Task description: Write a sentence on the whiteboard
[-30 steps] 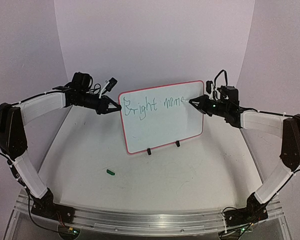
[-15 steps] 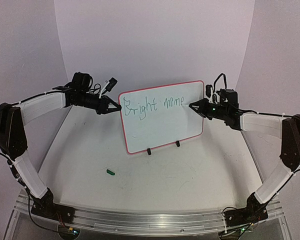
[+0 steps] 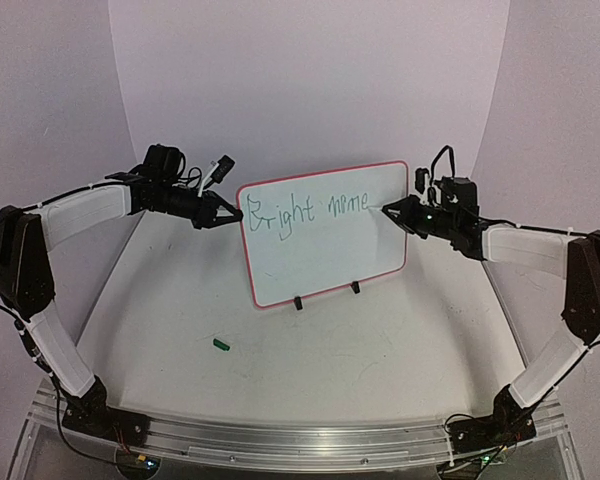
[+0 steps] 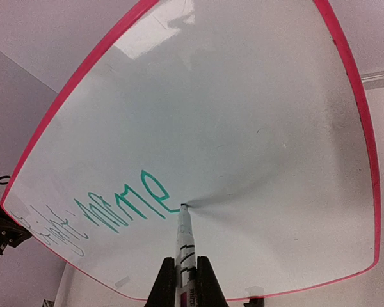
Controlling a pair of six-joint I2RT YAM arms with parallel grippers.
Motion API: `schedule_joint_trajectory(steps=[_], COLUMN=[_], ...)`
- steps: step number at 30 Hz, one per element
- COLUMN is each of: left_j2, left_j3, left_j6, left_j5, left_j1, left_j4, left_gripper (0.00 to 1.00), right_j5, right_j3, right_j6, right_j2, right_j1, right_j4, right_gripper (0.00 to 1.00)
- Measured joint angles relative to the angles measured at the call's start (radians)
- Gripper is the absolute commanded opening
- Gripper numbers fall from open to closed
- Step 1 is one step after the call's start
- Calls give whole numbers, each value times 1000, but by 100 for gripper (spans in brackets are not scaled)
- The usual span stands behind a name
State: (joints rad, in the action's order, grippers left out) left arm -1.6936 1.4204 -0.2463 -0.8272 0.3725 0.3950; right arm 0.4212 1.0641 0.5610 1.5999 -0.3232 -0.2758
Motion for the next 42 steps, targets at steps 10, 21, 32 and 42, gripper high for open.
schedule_joint_trajectory(steps=[10,21,32,42], left_j2=[0,0,0,0], left_j3=[0,0,0,0], left_j6=[0,0,0,0], left_j5=[0,0,0,0], left_j1=[1,1,1,1], left_j4=[0,0,0,0], left_gripper=[0,0,0,0], right_j5=[-13,-9,-10,-31], right_j3=[8,54,70,70], right_j6=[0,-3,-3,-3], right_j2=[-54,-28,6,6], right_j1=[0,0,0,0], right_j4=[5,6,8,7], right_gripper=[0,0,0,0])
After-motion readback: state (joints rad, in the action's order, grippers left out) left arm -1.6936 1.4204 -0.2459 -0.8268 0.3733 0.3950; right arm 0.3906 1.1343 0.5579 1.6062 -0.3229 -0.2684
